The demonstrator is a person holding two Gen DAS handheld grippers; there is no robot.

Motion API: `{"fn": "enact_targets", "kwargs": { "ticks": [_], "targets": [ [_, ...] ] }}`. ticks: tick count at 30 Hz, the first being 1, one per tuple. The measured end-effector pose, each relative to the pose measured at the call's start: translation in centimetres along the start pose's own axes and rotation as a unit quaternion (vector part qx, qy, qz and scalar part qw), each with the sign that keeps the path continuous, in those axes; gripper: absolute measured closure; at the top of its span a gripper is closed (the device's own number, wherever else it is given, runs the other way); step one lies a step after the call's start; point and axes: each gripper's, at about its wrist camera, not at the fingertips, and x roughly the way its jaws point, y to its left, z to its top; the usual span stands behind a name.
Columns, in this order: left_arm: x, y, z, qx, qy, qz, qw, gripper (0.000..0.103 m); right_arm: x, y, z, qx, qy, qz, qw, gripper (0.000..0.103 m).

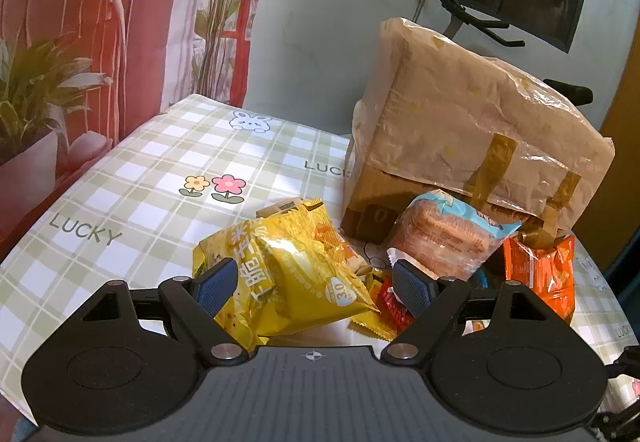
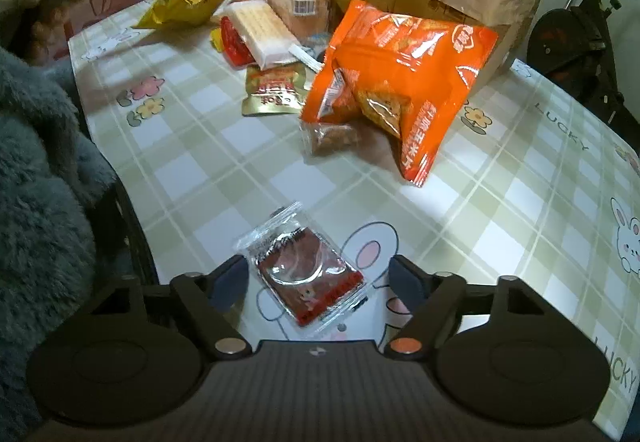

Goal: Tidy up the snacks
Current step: 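Return to the pile and grasp the red jerky packet with the right tool, then grasp the yellow chip bag with the left tool while the right tool holds the jerky packet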

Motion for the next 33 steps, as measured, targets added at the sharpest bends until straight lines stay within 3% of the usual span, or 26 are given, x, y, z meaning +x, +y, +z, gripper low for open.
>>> {"fn": "enact_targets", "kwargs": {
  "ticks": [5,8,17,25,33],
  "targets": [
    [0.3,0.0,-0.1,-0.003,0.007,-0.003,1.0000,0.017,0.3,-0.8,0.0,0.044,-0.030,-0.006,0.999,0.048],
    [0.3,0.0,-0.2,-0.001,0.009,-0.003,1.0000,0.018,0.7,-1.4,0.6,0.074,-0.044,-0.016,0.996,0.053],
    [0.3,0.1,-0.4,-0.002,0.011,-0.001,0.9999,0.018,2.9,-1.3,3.0,0.120,-0.071,-0.046,0.989,0.055],
    [1.3,0.7,0.0,-0.015,0.021,0.014,0.9996,0.018,2.9,-0.9,2.8,0.128,-0.074,-0.049,0.988,0.055],
    [5.4,2.6,1.2,-0.046,0.044,0.045,0.9970,0.014,2.9,-0.7,2.9,0.127,-0.075,-0.053,0.988,0.055]
  ]
}}
